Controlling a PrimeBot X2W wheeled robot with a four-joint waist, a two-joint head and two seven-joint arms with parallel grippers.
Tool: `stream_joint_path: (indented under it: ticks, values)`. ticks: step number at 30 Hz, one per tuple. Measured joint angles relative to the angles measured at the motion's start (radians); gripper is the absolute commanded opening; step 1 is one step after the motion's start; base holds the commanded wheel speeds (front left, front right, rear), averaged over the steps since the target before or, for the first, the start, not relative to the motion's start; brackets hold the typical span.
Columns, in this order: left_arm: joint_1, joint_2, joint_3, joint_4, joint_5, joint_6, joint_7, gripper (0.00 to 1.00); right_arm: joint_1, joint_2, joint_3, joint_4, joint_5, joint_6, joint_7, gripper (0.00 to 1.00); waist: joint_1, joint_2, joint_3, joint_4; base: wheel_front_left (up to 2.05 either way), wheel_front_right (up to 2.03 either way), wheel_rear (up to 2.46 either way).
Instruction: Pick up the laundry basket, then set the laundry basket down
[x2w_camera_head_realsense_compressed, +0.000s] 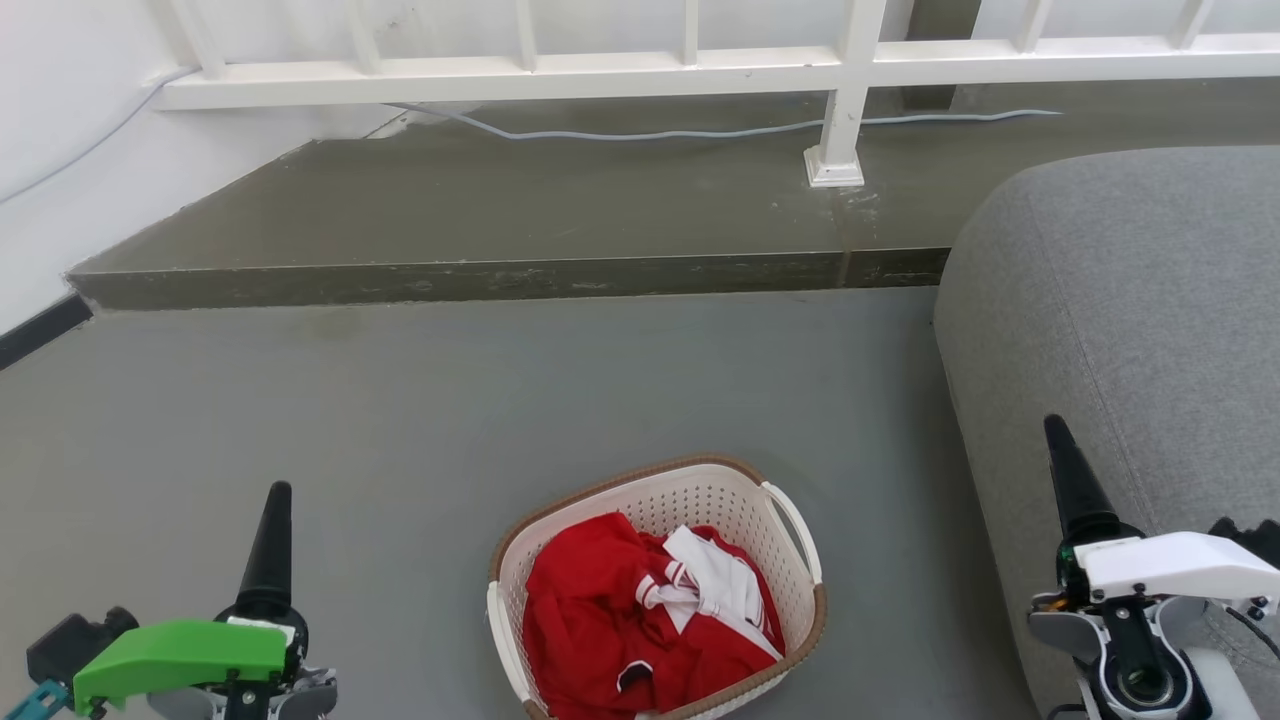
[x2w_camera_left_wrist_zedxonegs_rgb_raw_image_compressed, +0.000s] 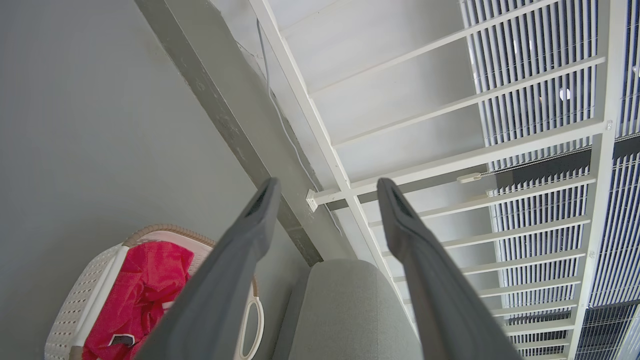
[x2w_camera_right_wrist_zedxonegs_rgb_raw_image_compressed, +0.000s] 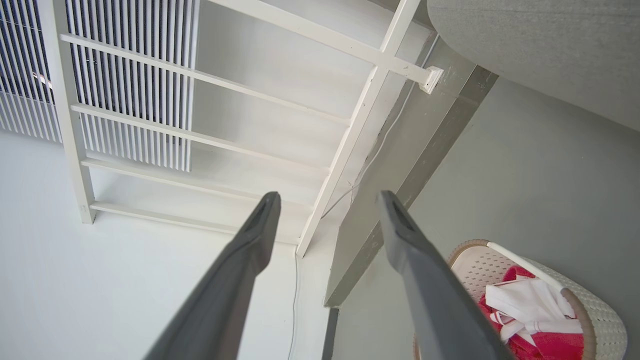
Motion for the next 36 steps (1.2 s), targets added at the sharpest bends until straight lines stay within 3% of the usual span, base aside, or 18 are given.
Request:
stream_joint_path:
  ticks: [22, 36]
  values:
    - [0.021, 0.018, -0.082, -0.102, 0.476, 0.054, -0.066, 1.00, 0.004, -0.003, 0.108, -0.071, -0.343, -0.066, -0.069, 1.00, 0.0000, 0.0000, 0.024, 0.002, 0.00, 0.00, 0.00]
    - [0.029, 0.019, -0.114, -0.153, 0.711, 0.098, -0.113, 1.00, 0.008, -0.005, 0.167, -0.116, -0.523, -0.106, -0.116, 1.00, 0.0000, 0.0000, 0.041, 0.004, 0.00, 0.00, 0.00]
